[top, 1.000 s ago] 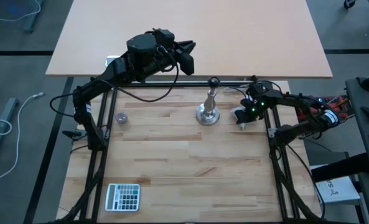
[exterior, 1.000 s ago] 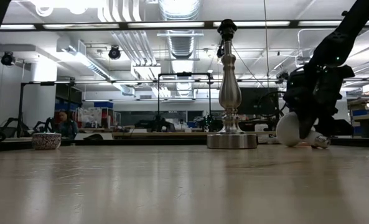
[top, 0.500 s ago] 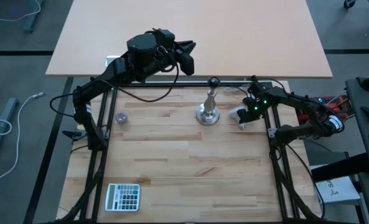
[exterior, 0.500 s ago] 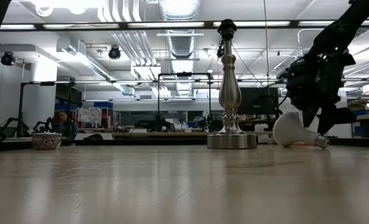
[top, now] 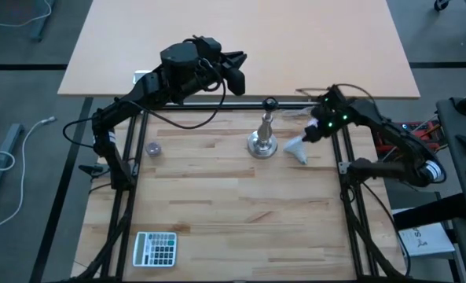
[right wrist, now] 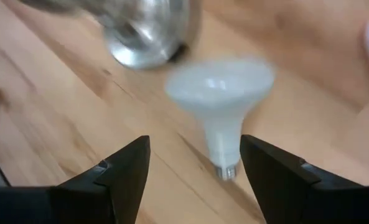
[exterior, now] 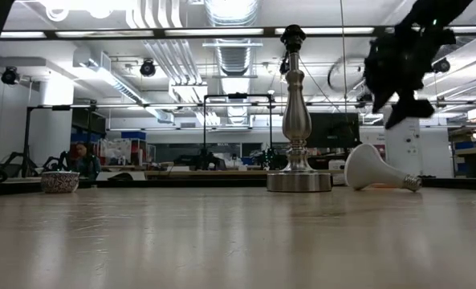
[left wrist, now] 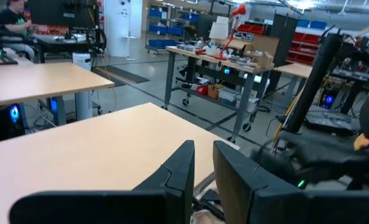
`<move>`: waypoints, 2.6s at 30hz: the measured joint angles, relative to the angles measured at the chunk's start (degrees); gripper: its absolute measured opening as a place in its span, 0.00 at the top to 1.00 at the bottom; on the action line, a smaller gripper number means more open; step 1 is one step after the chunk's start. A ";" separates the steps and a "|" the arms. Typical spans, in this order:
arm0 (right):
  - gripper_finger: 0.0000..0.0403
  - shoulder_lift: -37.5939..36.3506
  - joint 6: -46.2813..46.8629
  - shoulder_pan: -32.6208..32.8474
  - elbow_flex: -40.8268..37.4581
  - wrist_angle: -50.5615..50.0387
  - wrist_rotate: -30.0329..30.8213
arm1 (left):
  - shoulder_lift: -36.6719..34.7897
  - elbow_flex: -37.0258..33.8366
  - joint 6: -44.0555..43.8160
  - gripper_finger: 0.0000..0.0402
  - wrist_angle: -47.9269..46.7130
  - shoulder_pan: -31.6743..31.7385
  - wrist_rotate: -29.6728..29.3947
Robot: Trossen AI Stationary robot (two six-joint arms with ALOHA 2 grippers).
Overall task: Screw lightbulb
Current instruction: Return to Home Position
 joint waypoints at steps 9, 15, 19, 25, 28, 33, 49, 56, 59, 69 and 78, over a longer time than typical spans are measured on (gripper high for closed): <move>0.45 -7.68 -5.10 0.00 16.92 -1.67 -0.53 | 0.04 0.00 -1.15 0.88 -2.71 -0.06 0.46; 0.48 -11.31 -6.11 0.00 24.04 2.88 -5.25 | -0.09 -0.01 -0.50 0.88 -3.48 -0.26 8.36; 0.49 -13.34 -2.21 0.00 25.15 10.98 -10.06 | -0.85 0.00 -3.30 0.88 -2.94 -0.30 11.06; 0.49 -12.55 5.17 2.72 24.91 23.57 -13.93 | -0.94 0.00 -6.28 0.88 -1.27 -0.33 18.72; 0.50 -10.94 7.00 5.44 24.82 26.81 -13.93 | -1.45 0.00 -7.00 0.88 -1.35 -1.40 20.04; 0.51 -8.21 13.10 11.93 24.77 32.61 -13.87 | -3.87 0.00 -3.63 0.88 -1.43 -3.49 20.02; 0.55 4.77 20.17 54.67 24.77 47.69 32.15 | -21.51 -0.34 5.39 0.88 -27.30 -6.20 30.83; 0.59 4.79 18.79 66.57 24.73 47.65 46.56 | -33.65 -11.96 5.60 0.88 -24.01 -9.12 31.59; 0.62 1.09 16.48 67.80 24.75 45.85 47.79 | -39.19 -21.41 5.59 0.88 -17.38 -10.20 31.76; 0.71 -10.52 12.46 67.84 24.36 34.53 49.53 | -58.64 -59.45 2.47 0.88 15.60 -10.78 35.08; 0.81 -22.64 7.31 67.78 14.42 39.46 51.11 | -72.52 -84.85 -0.68 0.88 37.90 -10.78 33.32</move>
